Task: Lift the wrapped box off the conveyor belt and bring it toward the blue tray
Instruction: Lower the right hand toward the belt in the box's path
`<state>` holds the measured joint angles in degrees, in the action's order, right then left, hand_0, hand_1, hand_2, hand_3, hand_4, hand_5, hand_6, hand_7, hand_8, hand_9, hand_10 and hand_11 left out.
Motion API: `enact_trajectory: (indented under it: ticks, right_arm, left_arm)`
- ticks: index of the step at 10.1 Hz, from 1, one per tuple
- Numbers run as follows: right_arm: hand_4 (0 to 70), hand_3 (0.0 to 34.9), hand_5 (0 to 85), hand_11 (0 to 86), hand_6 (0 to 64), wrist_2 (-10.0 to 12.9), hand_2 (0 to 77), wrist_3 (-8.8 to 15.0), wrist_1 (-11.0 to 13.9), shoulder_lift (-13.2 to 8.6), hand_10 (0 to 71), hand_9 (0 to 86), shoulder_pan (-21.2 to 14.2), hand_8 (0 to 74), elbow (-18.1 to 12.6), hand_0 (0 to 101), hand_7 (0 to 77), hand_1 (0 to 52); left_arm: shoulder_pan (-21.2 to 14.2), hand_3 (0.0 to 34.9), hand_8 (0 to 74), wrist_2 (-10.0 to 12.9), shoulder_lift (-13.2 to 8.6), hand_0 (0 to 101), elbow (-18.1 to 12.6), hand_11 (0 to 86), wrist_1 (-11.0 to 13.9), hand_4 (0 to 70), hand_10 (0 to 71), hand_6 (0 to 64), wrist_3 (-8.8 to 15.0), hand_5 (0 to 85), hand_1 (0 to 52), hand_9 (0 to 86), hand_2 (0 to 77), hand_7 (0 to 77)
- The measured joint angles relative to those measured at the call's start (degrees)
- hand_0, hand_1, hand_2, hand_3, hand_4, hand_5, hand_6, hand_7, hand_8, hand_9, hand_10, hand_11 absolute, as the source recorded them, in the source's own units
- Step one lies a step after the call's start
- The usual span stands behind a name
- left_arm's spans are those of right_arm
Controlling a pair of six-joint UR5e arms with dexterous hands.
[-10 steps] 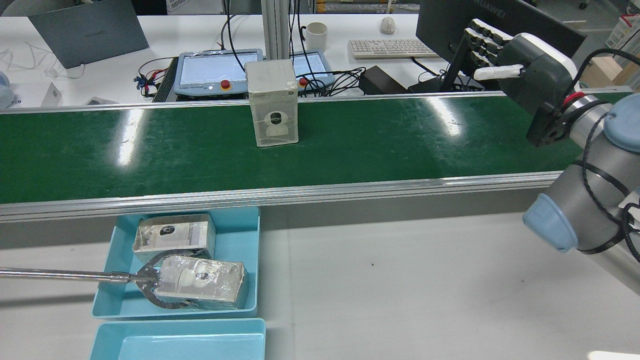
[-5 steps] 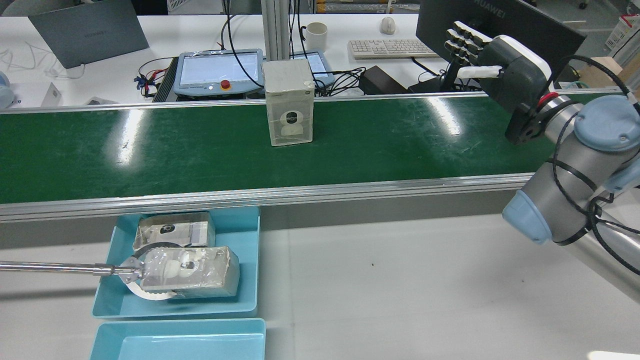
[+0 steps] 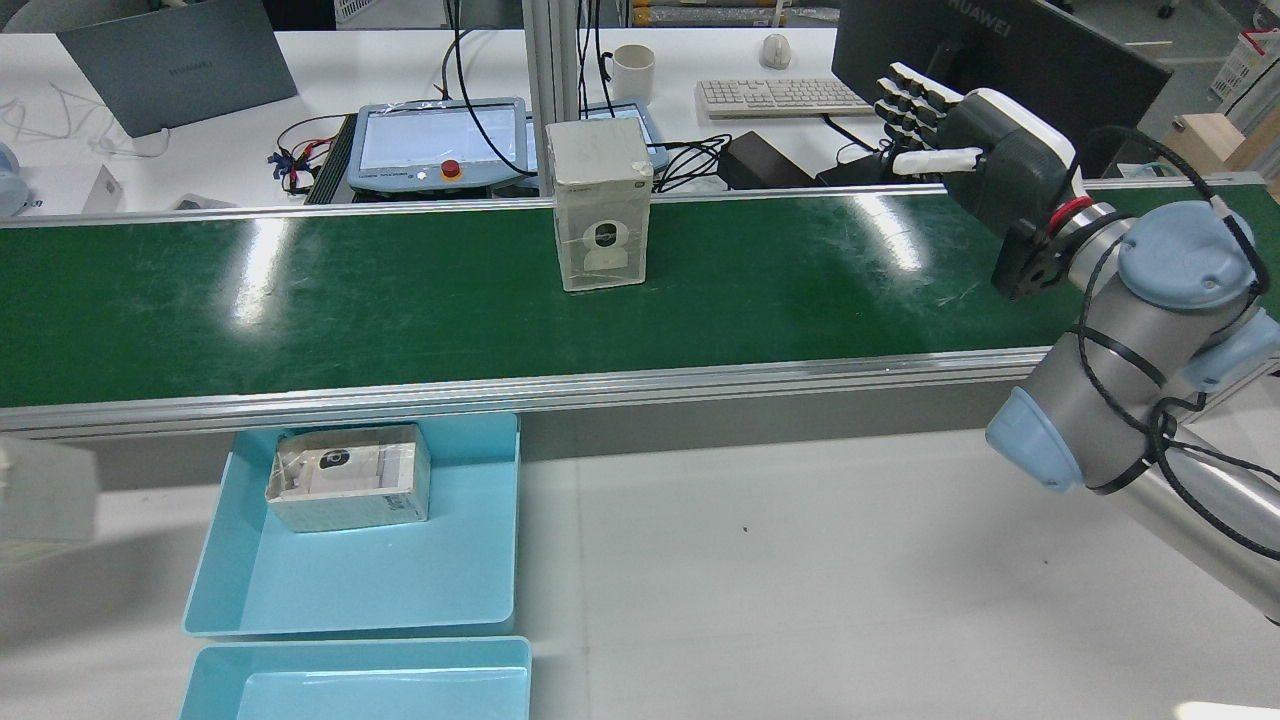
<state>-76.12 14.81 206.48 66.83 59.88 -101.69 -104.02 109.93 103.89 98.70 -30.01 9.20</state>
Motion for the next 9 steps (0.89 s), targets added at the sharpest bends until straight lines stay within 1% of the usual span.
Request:
enact_trajectory:
  ticks: [1, 2, 3, 4, 5, 6, 7, 8, 9]
  right_arm:
    - [0.0, 0.1, 2.2, 9.3, 0.0, 0.1, 3.8, 0.0, -0.1, 0.0, 6.0, 9.8, -0.4, 9.8, 0.2, 41, 0.5, 7.6]
    - [0.0, 0.1, 2.2, 7.6, 0.0, 0.3, 3.3, 0.0, -0.2, 0.1, 4.9, 9.8, -0.8, 9.8, 0.3, 40, 0.5, 7.6]
    - [0.0, 0.2, 2.2, 8.7, 0.0, 0.4, 3.8, 0.0, -0.4, 0.2, 5.4, 9.8, -1.0, 10.9, 0.4, 40, 0.5, 7.1]
    - [0.0, 0.2, 2.2, 8.7, 0.0, 0.5, 3.8, 0.0, -0.5, 0.2, 5.4, 9.8, -1.2, 10.9, 0.4, 40, 0.5, 3.3]
    - [0.0, 0.2, 2.2, 8.7, 0.0, 0.5, 3.8, 0.0, -0.6, 0.3, 5.4, 9.8, -1.3, 10.9, 0.4, 40, 0.5, 3.3]
    - [0.0, 0.1, 1.6, 8.7, 0.0, 0.5, 3.3, 0.0, -0.6, 0.3, 5.4, 8.2, -1.3, 10.9, 0.4, 40, 0.5, 6.0]
    - [0.0, 0.1, 1.6, 7.6, 0.0, 0.5, 3.3, 0.0, -0.7, 0.2, 5.4, 8.2, -1.4, 6.5, 0.4, 40, 0.5, 6.0]
    - [0.0, 0.1, 1.6, 7.6, 0.0, 0.5, 3.3, 0.0, -0.7, 0.2, 5.4, 8.2, -1.5, 6.5, 0.4, 40, 0.5, 6.0]
    - [0.0, 0.2, 1.6, 7.6, 0.0, 0.5, 3.3, 0.0, -0.7, 0.1, 4.9, 7.6, -1.5, 9.3, 0.5, 40, 0.5, 6.0]
  left_arm:
    - [0.0, 0.0, 0.0, 0.0, 0.0, 0, 0.0, 0.0, 0.0, 0.0, 0.0, 0.0, 0.0, 1.1, 0.0, 0.0, 0.5, 0.0]
    - [0.0, 0.0, 0.0, 0.0, 0.0, 0, 0.0, 0.0, 0.0, 0.0, 0.0, 0.0, 0.0, 1.1, 0.0, 0.0, 0.5, 0.0]
    - [0.0, 0.0, 0.0, 0.0, 0.0, 0, 0.0, 0.0, 0.0, 0.0, 0.5, 0.0, 0.0, 1.1, 0.0, 0.0, 1.1, 0.0]
    - [0.0, 0.0, 0.0, 0.0, 0.0, 0, 0.0, 0.0, 0.0, 0.0, 0.0, 0.0, 0.0, 1.1, 0.0, 0.0, 1.1, 0.0]
    - [0.0, 0.0, 0.0, 0.0, 0.0, 0, 0.0, 0.0, 0.0, 0.0, 0.0, 0.0, 0.0, 1.1, 0.0, 0.0, 1.1, 0.5]
    - [0.0, 0.0, 0.0, 0.0, 0.0, 0, 0.0, 0.0, 0.0, 0.0, 0.0, 0.0, 0.0, 1.1, 0.0, 0.0, 1.1, 0.5]
    - [0.0, 0.0, 0.0, 0.0, 0.0, 0, 0.0, 0.0, 0.0, 0.0, 0.5, 0.0, 0.0, 1.1, 0.0, 0.0, 1.1, 0.0]
    - [0.0, 0.0, 0.0, 0.0, 0.0, 0, 0.0, 0.0, 0.0, 0.0, 0.0, 0.0, 0.0, 1.1, 0.0, 0.0, 0.5, 0.0]
    - [0.0, 0.0, 0.0, 0.0, 0.0, 0, 0.0, 0.0, 0.0, 0.0, 0.0, 0.0, 0.0, 1.1, 0.0, 0.0, 0.5, 0.0]
